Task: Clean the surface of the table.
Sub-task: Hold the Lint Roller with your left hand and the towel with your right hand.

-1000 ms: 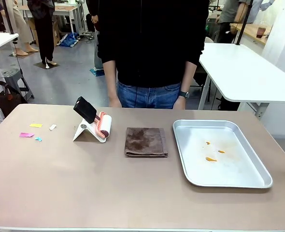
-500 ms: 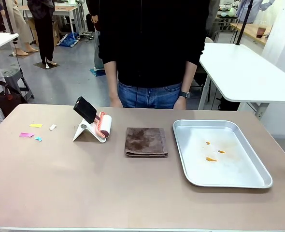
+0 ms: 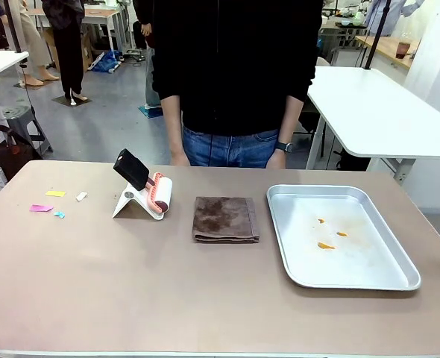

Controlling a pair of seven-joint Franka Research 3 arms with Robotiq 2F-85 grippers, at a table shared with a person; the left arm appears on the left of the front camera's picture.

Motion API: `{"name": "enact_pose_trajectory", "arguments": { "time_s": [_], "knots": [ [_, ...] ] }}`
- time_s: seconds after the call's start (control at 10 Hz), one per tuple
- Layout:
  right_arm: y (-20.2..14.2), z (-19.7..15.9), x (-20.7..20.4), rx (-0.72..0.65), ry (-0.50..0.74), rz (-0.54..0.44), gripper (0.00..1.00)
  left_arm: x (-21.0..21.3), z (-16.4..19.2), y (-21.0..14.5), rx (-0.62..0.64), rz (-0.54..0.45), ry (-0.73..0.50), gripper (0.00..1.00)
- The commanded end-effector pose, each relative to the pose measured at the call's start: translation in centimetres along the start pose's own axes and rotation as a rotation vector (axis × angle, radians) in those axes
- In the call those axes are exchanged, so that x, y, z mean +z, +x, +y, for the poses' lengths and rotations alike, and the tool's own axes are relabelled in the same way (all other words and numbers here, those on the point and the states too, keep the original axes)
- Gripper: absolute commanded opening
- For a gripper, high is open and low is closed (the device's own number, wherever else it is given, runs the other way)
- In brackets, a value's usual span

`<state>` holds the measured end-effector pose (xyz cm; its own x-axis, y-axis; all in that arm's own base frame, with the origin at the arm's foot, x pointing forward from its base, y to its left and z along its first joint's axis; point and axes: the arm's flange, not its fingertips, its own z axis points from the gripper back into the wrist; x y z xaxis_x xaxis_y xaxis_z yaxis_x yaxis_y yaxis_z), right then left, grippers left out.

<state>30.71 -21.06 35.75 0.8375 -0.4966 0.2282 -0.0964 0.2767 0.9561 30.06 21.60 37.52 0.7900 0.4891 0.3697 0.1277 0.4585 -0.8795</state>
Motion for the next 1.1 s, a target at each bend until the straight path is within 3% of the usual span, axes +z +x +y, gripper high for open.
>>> {"name": "enact_pose_trajectory", "arguments": {
  "time_s": [0.0,0.3,0.5,0.8,0.9,1.0],
  "knots": [
    [-0.4,1.1,-1.3,0.054,-0.036,0.027,1.00,-0.6,-0.9,0.6,-0.015,0.048,0.094,1.00],
    [-2.6,7.1,-5.5,0.201,-0.150,0.053,1.00,-2.4,-6.8,1.3,-0.113,0.137,0.133,1.00],
    [-4.2,11.6,-10.3,0.286,-0.275,0.112,1.00,-6.0,-11.4,1.0,-0.198,0.266,0.159,1.00],
    [-5.9,17.6,-19.7,0.484,-0.450,0.214,1.00,-12.4,-16.0,2.1,-0.378,0.428,0.247,1.00],
    [-6.2,19.1,-23.9,0.583,-0.546,0.265,1.00,-14.9,-17.0,3.1,-0.404,0.458,0.328,1.00],
    [-6.9,20.3,-27.4,0.671,-0.610,0.373,1.00,-17.7,-17.9,4.0,-0.420,0.517,0.335,1.00]
  ]
}}
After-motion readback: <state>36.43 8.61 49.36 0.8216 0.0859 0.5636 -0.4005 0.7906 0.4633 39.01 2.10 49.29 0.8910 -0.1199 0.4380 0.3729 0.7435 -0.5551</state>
